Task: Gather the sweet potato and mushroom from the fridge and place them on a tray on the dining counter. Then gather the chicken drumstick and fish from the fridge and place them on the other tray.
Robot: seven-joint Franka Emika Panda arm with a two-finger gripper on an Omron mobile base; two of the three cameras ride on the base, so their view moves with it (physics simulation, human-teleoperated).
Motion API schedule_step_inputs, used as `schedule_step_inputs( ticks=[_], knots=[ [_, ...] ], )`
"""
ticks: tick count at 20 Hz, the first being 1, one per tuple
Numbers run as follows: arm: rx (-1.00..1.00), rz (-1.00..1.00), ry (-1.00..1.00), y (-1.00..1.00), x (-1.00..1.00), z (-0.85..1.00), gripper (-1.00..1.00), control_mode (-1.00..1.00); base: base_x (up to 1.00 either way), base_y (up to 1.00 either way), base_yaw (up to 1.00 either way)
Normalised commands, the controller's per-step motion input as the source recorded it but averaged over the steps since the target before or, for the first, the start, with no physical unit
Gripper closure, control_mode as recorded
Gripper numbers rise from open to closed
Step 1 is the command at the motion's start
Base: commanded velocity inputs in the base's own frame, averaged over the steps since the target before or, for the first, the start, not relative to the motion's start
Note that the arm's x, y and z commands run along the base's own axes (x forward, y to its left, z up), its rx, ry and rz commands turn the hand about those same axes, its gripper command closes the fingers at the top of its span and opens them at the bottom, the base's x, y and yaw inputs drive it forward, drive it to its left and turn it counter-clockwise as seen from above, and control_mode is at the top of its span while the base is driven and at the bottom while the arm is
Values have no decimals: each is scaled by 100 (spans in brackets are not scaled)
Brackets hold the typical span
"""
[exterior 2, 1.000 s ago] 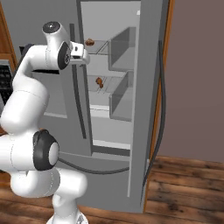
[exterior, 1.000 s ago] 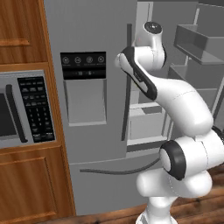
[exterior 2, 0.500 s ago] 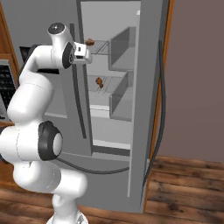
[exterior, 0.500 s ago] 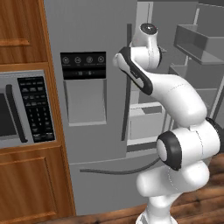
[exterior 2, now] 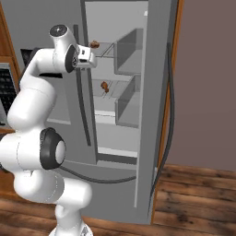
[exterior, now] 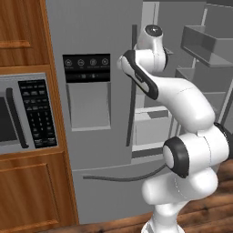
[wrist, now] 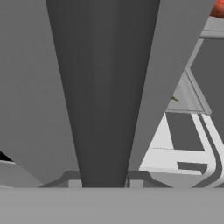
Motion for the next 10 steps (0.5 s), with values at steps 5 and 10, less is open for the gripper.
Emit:
schedule_step_inputs(
  ticks=[5, 10],
  knots=[
    [-1, 1, 0, 12, -2, 0, 100, -100, 0, 0, 0],
    [-6, 10, -10, 49, -48, 0, 100, -100, 0, 0, 0]
  ],
)
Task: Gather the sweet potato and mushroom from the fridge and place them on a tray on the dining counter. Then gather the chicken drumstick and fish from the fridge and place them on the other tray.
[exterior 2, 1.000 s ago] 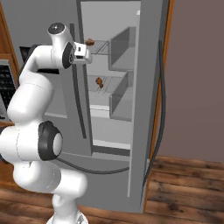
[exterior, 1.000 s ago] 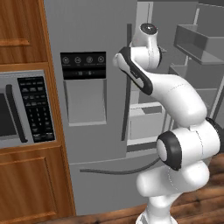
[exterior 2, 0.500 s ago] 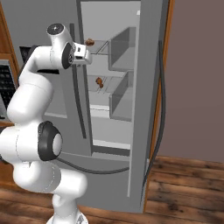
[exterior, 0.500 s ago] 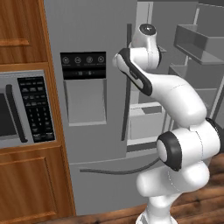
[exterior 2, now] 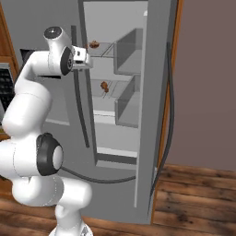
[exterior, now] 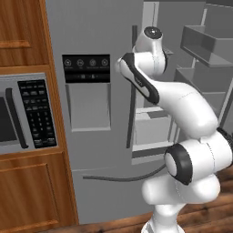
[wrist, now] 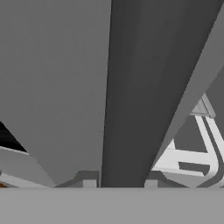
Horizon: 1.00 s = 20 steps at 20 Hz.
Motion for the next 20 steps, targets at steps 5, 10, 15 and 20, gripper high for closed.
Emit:
schedule_step_inputs(
  ticks=[5, 10, 15, 20],
  knots=[
    [-9, 20, -10, 74, -84, 0, 100, -100, 0, 0, 0],
    [-7, 19, -8, 85, -84, 0, 100, -100, 0, 0, 0],
    [-3, 19, -4, 90, -85, 0, 100, -100, 0, 0, 0],
    [-4, 18, 0, 99, -83, 1, 100, -100, 0, 0, 0]
  ],
)
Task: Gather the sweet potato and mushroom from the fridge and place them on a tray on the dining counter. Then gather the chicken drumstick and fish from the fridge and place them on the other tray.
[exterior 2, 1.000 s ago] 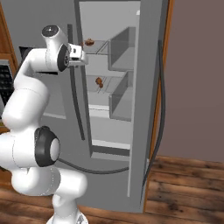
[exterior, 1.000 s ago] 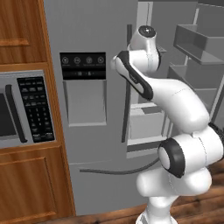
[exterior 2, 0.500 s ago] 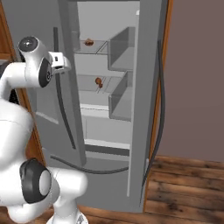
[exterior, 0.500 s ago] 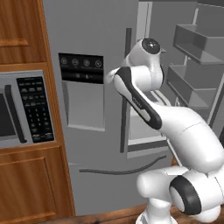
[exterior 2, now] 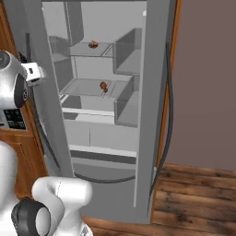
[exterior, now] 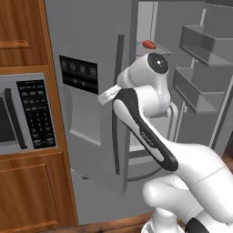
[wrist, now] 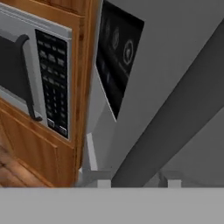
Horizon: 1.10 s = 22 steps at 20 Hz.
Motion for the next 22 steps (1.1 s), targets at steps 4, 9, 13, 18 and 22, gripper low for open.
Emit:
schedule_step_inputs(
  ticks=[4, 9, 13, 18, 22],
  knots=[
    [-6, 17, 0, 99, -77, 1, -100, -100, 0, 0, 0],
    [2, 2, -2, 13, -97, 18, -100, -100, 0, 0, 0],
    [15, -1, -2, -51, -100, 22, -100, -100, 0, 0, 0],
    [26, -4, 6, -96, -70, 7, -100, -100, 0, 0, 0],
    [31, -14, 23, -98, -2, 3, -100, -100, 0, 0, 0]
  ],
)
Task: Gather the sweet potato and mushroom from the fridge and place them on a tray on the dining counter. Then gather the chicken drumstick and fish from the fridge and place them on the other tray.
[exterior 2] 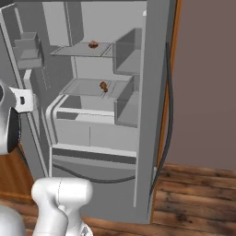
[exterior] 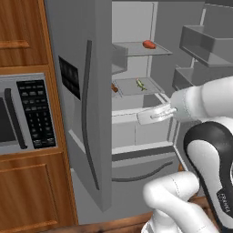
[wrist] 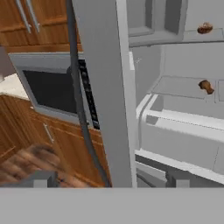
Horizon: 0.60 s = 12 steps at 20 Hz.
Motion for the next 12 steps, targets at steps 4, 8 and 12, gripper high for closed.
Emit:
schedule_step_inputs(
  ticks=[4, 8, 12],
  knots=[
    [31, -13, 30, -79, 1, 16, -100, -100, 0, 0, 0],
    [23, -9, 31, -34, 37, 8, -100, -100, 0, 0, 0],
    [17, -4, 30, -9, 61, 0, -100, -100, 0, 0, 0]
  ],
)
